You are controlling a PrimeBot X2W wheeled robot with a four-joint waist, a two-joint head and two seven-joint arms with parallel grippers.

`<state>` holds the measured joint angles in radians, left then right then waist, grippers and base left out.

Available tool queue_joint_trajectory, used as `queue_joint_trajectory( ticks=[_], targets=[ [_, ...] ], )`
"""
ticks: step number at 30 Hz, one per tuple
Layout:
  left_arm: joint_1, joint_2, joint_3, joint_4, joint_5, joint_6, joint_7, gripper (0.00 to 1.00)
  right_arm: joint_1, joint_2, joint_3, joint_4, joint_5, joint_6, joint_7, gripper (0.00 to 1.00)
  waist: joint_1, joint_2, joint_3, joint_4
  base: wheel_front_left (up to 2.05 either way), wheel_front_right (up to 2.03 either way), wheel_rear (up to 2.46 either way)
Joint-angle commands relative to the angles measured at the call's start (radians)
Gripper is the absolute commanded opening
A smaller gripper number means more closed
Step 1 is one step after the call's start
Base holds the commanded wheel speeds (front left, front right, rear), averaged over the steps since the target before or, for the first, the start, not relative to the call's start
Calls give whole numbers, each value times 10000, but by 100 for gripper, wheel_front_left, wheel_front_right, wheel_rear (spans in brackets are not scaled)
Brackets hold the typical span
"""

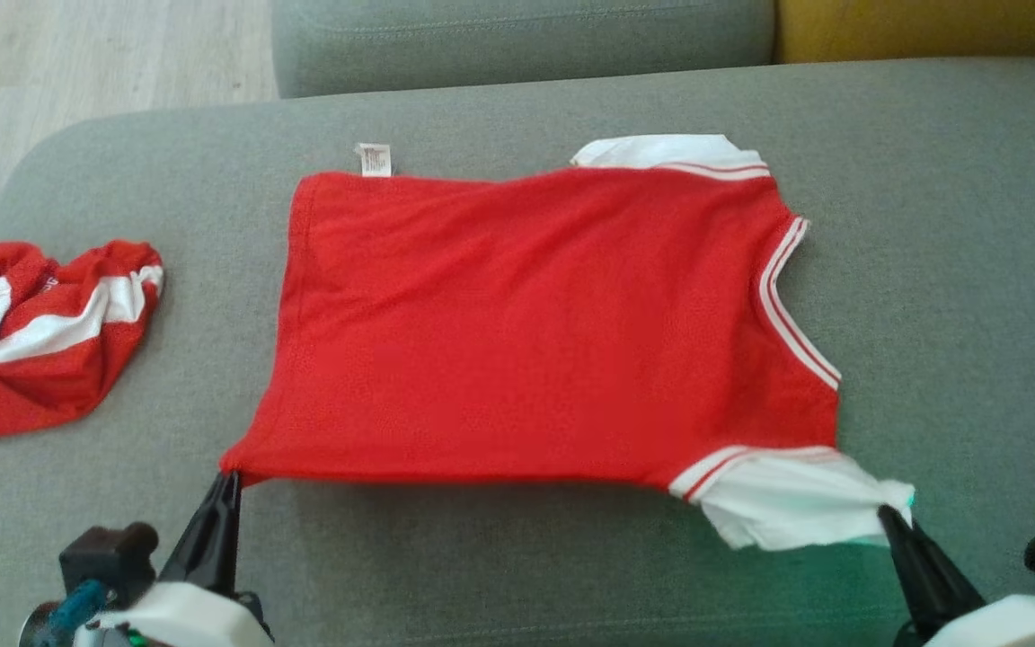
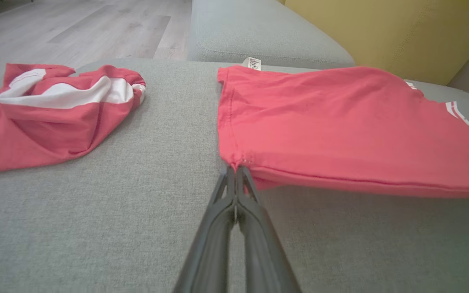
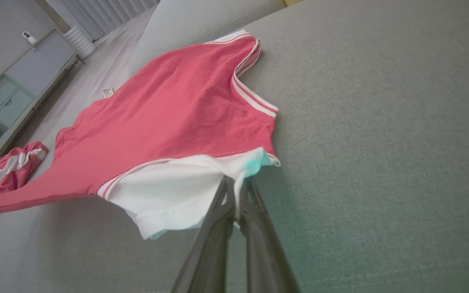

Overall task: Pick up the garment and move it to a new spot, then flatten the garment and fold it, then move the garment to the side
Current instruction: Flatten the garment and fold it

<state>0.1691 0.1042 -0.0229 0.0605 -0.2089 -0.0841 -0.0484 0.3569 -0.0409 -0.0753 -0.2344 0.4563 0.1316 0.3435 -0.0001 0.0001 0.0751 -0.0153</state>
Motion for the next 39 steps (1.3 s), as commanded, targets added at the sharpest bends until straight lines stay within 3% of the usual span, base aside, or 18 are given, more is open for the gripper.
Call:
queue_joint_trajectory(
  ticks=[1,11,27,39],
  targets=[
    [-166,192,327,-510,-72,126,161,0,-151,-99,91,-418,9,-9,123,0,1,-1,-46,-5,0,0,0],
    [340,197,129,-1236,-261,241,1273,0,-527,-95,19,54,-91,-9,705,0,1,-1,-84,3,0,0,0],
    [-1618,801,-253,-163,-1296,-230,3272,0,-3694,-213,158,2403,-184,-9,1475,0,1,-1,992,104,0,0,0],
    [-2996,1289,-293,408,-1836,-357,3562,0,-5813,-582,363,3919,234,-9,1132,0,1,-1,1654,104,0,0,0]
  ],
)
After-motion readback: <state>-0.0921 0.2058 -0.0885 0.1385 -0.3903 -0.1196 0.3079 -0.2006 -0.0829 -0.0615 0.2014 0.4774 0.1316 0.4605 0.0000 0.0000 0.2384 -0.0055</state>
